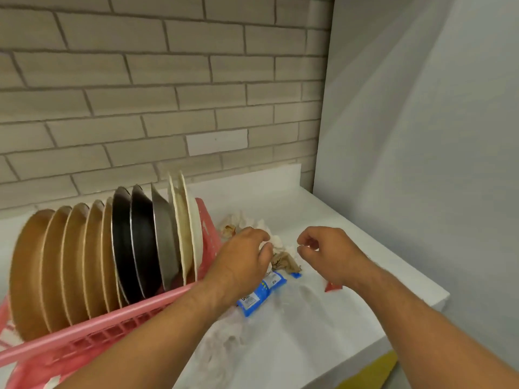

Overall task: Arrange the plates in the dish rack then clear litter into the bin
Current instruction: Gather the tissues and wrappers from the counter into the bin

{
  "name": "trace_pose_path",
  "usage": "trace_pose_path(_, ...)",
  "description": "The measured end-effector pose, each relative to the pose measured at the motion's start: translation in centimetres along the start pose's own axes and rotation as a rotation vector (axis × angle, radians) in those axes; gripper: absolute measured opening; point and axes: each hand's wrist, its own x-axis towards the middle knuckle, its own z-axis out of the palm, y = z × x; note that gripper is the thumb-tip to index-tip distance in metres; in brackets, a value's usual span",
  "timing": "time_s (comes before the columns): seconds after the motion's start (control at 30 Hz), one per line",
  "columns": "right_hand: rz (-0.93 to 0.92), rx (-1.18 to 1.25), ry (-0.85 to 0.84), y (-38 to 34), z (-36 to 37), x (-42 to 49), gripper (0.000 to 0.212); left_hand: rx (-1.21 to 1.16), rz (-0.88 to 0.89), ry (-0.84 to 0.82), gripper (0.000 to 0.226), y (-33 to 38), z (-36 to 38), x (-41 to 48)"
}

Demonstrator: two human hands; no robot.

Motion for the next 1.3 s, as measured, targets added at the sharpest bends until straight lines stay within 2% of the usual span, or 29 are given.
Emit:
trace_pose_path(0.23, -0.113, 0.02, -0.128, 4.2, 0.3, 10.3, 0.02, 0.124, -0.225, -0.015, 0.034, -1.8, 2.5, 7.4)
trace_pose_path(0.4, -0.236, 0.005, -0.246, 4.5, 2.5, 17.0, 0.025, 0.143, -0.419, -0.009, 0.035, -4.0, 3.4, 10.2)
trace_pose_path(0.57, -0.335, -0.079, -0.372, 4.6, 5.6, 22.1, 0.029, 0.167, -0.517, 0.01, 0.032, -5.5, 4.6, 12.6)
trace_pose_path(0.67, -0.37, -0.091, -0.38, 4.3, 7.5, 25.1, 0.028, 0.178, -0.584, 0.037, 0.034, -6.7, 4.8, 14.8)
trace_pose_path(0.87, -0.497, -0.11, -0.384, 3.1, 12.0, 29.7, 0.032, 0.234, -0.754, -0.052, 0.049, -10.1, 6.3, 17.8)
trace_pose_path(0.97, -0.531, -0.108, -0.578, 2.7, 13.8, 31.5, 0.054, 0.273, -0.81, -0.084, 0.056, -11.2, 7.1, 17.9)
trace_pose_path(1.03, -0.524, -0.126, -0.72, 2.7, 14.7, 32.3, 0.061, 0.296, -0.807, -0.105, 0.039, -11.9, 7.6, 18.0)
trace_pose_path(1.07, -0.542, -0.16, -0.749, 2.7, 15.0, 32.5, 0.056, 0.299, -0.807, -0.124, 0.032, -12.2, 7.9, 18.0)
trace_pose_path(1.17, -0.55, -0.16, -0.671, 3.7, 15.1, 32.4, 0.025, 0.281, -0.813, -0.233, 0.052, -13.3, 8.4, 18.1)
trace_pose_path(1.23, -0.545, -0.182, -0.615, 5.2, 14.3, 32.0, 0.02, 0.296, -0.766, -0.341, 0.067, -13.9, 8.5, 18.6)
trace_pose_path(1.3, -0.506, -0.218, -0.563, 6.8, 12.8, 31.5, 0.025, 0.33, -0.722, -0.469, 0.078, -14.4, 8.7, 19.2)
